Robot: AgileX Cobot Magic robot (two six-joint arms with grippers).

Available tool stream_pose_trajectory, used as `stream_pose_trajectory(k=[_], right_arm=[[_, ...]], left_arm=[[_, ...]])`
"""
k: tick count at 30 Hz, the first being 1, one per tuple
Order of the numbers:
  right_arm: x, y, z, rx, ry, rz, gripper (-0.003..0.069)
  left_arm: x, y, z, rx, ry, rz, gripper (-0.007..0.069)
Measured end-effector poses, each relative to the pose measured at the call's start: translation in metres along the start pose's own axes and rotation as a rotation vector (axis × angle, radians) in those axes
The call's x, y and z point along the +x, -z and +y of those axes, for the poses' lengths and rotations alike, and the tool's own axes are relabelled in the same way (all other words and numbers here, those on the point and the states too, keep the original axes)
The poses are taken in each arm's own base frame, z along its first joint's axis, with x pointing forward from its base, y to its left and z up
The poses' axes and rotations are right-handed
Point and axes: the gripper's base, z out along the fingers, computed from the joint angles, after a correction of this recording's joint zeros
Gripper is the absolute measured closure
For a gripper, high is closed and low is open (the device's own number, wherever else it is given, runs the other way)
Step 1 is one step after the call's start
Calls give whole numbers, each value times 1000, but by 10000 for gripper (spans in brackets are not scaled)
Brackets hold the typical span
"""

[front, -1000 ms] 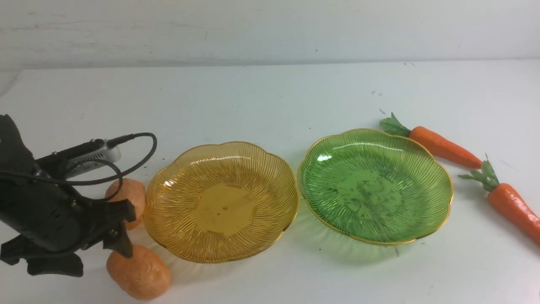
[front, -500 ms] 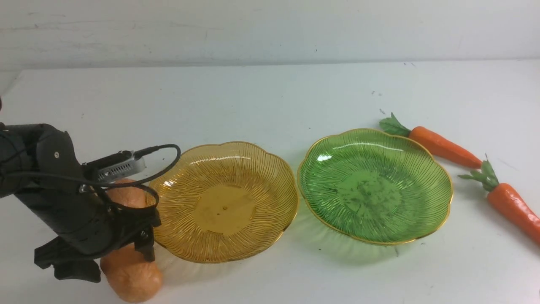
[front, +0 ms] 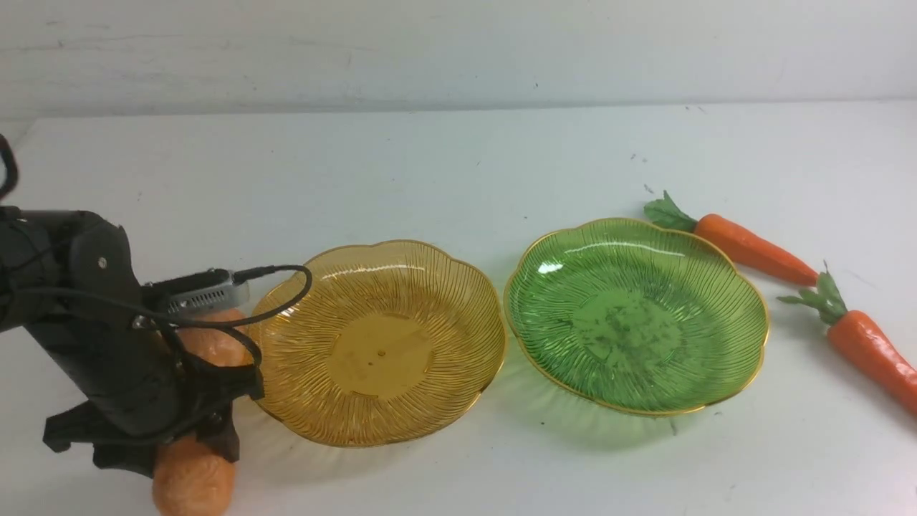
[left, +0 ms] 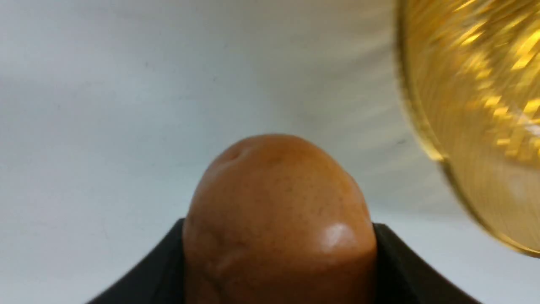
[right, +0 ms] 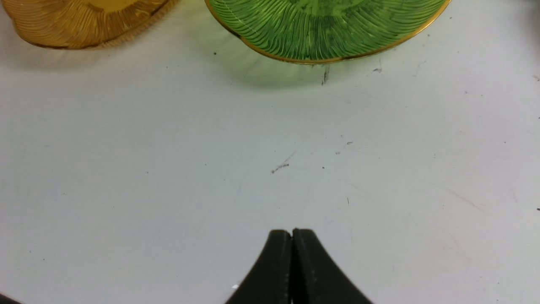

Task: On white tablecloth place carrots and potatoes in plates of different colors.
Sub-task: 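Put the potatoes from the left side into the left plate with the left gripper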

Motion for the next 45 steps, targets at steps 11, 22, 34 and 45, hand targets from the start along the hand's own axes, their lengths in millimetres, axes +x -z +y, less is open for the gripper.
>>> stream_pose_trajectory(k=[11,22,34,45], right_arm=[[-1,0,0,4,0,-14,671],[-1,0,-1,8,2,-13,671],[-1,0,-3,31,15,-10,671],[-1,0,-4,44,21,-14,671]], left_arm=[[-27,41,-85,304,-316,-212,221],[-53,-5,-102,263,-359,-101,-55],[-86,73,7,-122,-318,-98,616],[-93,29,6,11,-180,-73,442]])
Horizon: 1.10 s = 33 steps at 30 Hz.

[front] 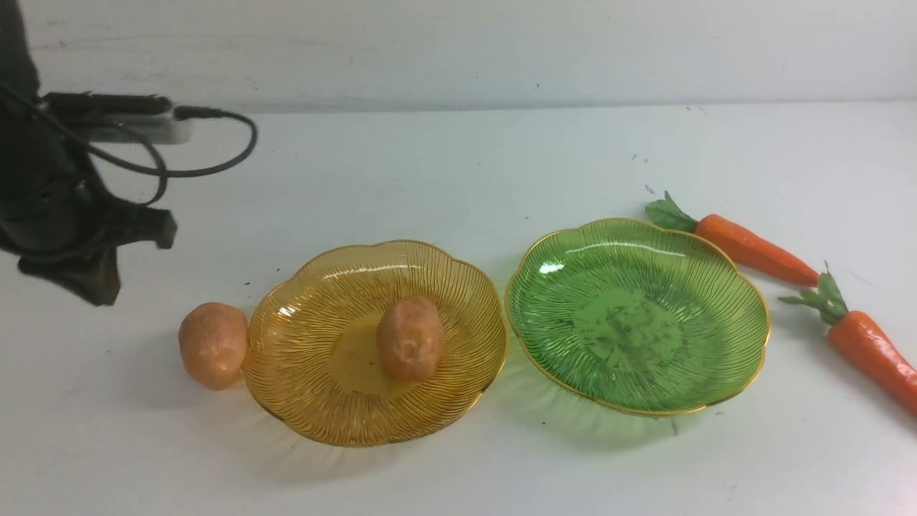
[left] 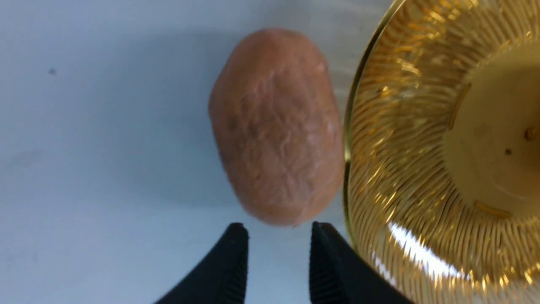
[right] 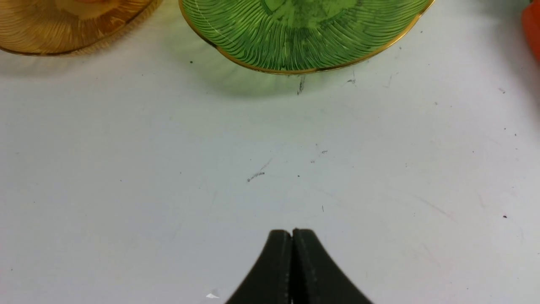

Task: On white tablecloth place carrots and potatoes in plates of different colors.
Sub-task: 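Put the potatoes from the left side into the left plate with the left gripper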

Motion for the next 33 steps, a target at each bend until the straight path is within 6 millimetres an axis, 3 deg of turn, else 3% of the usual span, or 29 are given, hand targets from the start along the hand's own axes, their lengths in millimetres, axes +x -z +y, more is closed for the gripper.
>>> stream_pose_trajectory(k=[10,16,20,24,29,33], right_arm=[[0,0,0,0,0,0,671],[0,0,0,0,0,0,671],[0,0,0,0,0,0,671],[0,0,0,0,0,0,671],[0,0,0,0,0,0,671],[0,0,0,0,0,0,671]], left_arm=[[-15,-25,-2,9,29,-70,93],[-18,-50,1,1,38,-17,-2],[-18,-66,3,-5,48,16,-1],[-18,-77,4,-10,59,45,79],[-19,-74,5,-28,49,58,235],[-24,-61,7,-76,10,81,253]])
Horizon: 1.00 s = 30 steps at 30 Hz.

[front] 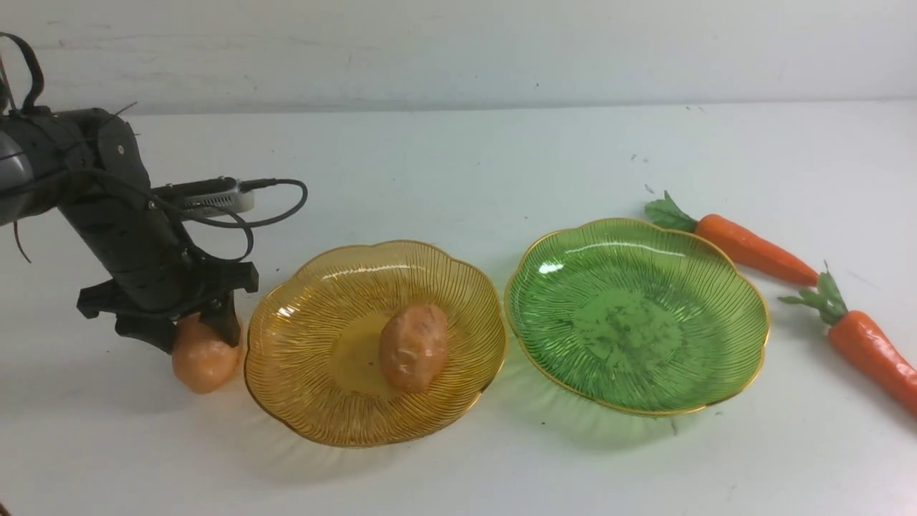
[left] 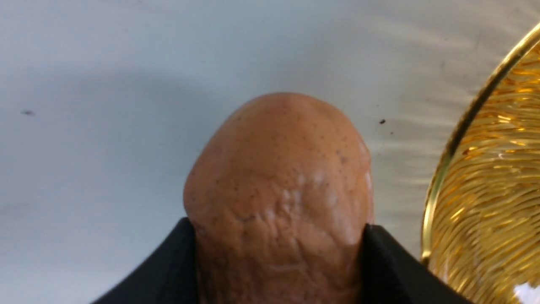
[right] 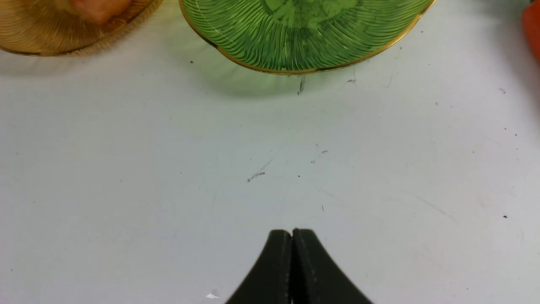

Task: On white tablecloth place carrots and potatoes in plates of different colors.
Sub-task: 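Put the potatoes from the left side into the left plate with the left gripper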

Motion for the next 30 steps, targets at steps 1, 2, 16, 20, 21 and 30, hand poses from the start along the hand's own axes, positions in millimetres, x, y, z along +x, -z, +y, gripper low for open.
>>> stream_pose_trajectory(k=[1,2,16,20,21,30], right_arm=[[0,0,0,0,0,0,671],[0,0,0,0,0,0,671],[-1,0,0,3,-1,-12,671],[-2,0,-1,6,-1,-22,671],[-2,0,-1,6,-1,-22,671],[-2,0,-1,6,-1,-22,671]], left_arm=[[-1,5,1,-16,-10,2,255],[-3,16,3,-48,-29,7,256],[0,79,-53,40,-133,-106,258],[5,50,-92,66,-214,-66,253],[7,44,-100,67,-234,-56,249],[12,17,-127,-39,-233,-46,65]])
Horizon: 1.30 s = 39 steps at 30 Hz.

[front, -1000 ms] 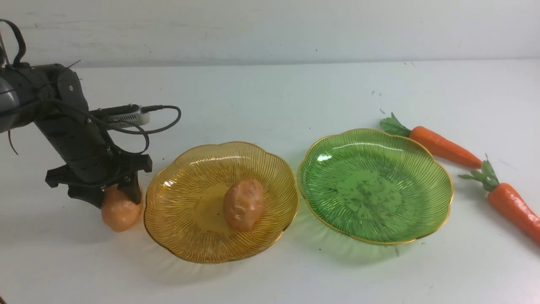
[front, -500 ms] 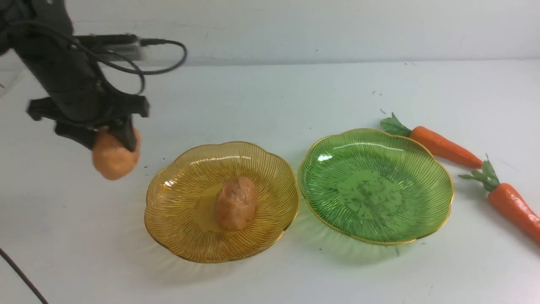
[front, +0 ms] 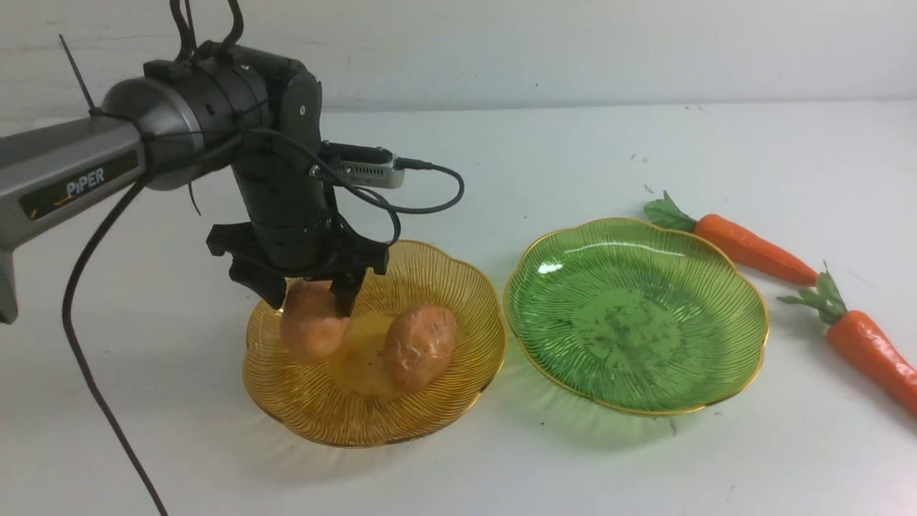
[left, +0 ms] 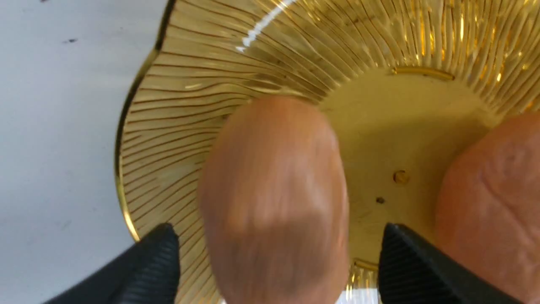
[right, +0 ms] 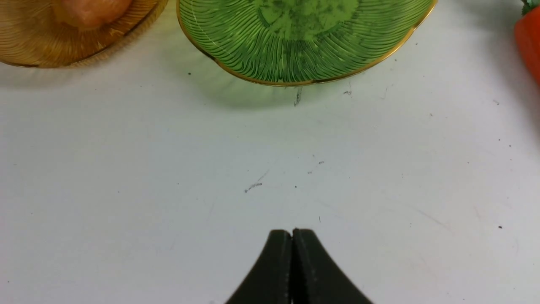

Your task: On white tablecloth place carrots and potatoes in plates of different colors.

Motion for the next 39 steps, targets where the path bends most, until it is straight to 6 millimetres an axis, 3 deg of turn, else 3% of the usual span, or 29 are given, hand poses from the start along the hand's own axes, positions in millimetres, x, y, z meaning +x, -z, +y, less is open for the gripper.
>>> stream_pose_trajectory(k=[4,8,10,13,17,21,30,35,39], right_arm=[[0,0,0,0,-4,-1,671],[-3,-2,-3,22,-68,-12,671],[-6,-9,-9,66,-121,27,671],[-11,-28,-24,159,-190,131,671],[-24,-68,-53,331,-277,216,670],[-35,-89,-68,415,-320,208,667],[-65,-136,-94,514,-302,266,600],[-80,-164,-104,512,-251,323,488],[-91,-188,-113,504,-164,377,352]], left_arm=[[-6,9,-1,-1,19,-28,-7],[-11,29,-2,-3,-23,-27,7],[-21,47,-3,8,-86,-87,89],[-27,59,-4,12,-135,-133,211],[-28,63,-4,11,-177,-142,486],[-28,63,-4,10,-191,-141,596],[-28,63,-4,12,-192,-140,628],[-28,63,-4,12,-192,-140,628],[-28,63,-4,12,-192,-140,628]])
